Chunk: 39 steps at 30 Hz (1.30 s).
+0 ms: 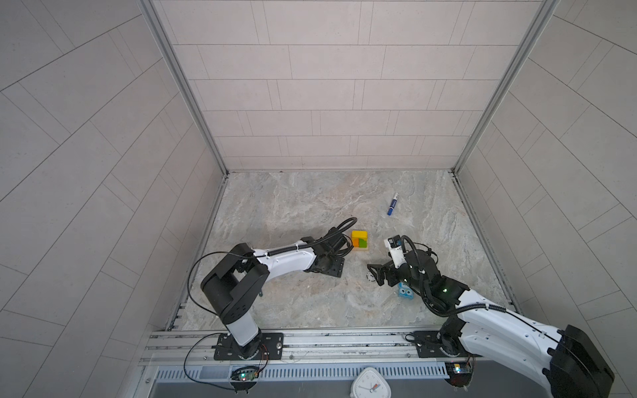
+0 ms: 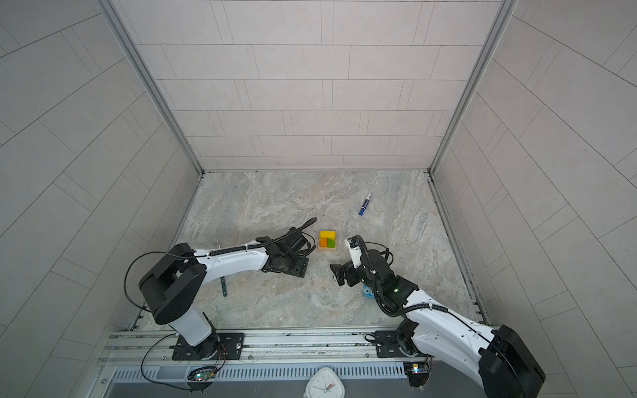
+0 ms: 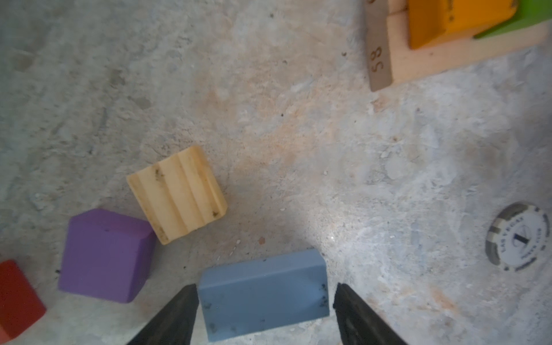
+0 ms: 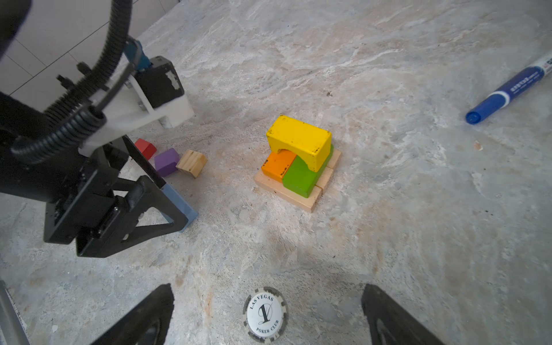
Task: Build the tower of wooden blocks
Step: 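Carry the light blue block with the left gripper over the yellow arch block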
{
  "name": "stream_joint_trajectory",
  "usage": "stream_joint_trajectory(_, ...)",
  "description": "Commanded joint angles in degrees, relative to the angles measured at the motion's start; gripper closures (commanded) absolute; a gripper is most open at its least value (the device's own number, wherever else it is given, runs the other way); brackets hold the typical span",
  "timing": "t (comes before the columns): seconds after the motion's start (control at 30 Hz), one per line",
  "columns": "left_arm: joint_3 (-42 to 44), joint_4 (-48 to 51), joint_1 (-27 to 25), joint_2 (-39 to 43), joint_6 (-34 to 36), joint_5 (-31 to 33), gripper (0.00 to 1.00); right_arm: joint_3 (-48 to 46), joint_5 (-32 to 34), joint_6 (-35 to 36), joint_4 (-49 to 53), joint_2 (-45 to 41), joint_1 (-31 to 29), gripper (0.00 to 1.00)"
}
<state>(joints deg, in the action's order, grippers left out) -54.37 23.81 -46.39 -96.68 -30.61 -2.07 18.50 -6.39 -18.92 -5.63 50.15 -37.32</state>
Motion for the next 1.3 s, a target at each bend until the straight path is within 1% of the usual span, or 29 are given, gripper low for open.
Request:
stream_joint_trajectory(0.0,-1.4,0.4,-0.4,-0.8,-0.7,1.2,0.23,-0.7,-1.0,1.0,-0.8,-0.5,0.2,0.0)
stream_joint_trajectory(0.43,-2.0,1.8,-0.6,-2.1,-1.0,2.3,0.31,-0.3,-0.4,0.9,-0.5,0.1,0.2,0.0)
stream_joint_trajectory(0.57,-2.0,2.3,-0.6,-2.2,-1.0,2.7,0.39,0.0,-0.4,0.9,-0.4,0.8,0.2,0.0)
stream_joint_trajectory(0.73,-2.5,3.5,-0.6,-1.9,-1.0,3.4,0.43,-0.2,0.5,0.6,0.1,0.1,0.2,0.0)
stream_joint_trajectory(0.87,-4.1,5.1,-0.6,-1.3,-1.0,3.1,0.48,-0.6,1.0,0.5,0.6,-1.5,0.2,0.0)
stream_joint_trajectory(1.1,-8.6,8.2,-0.6,-0.2,-1.1,1.5,0.48,-1.2,-0.1,-0.2,2.0,-3.7,0.2,0.0)
stream_joint_trajectory(1.27,-14.5,11.6,-0.5,-1.5,-0.6,2.0,0.48,-2.3,-0.9,-0.4,1.9,-6.2,0.2,0.0)
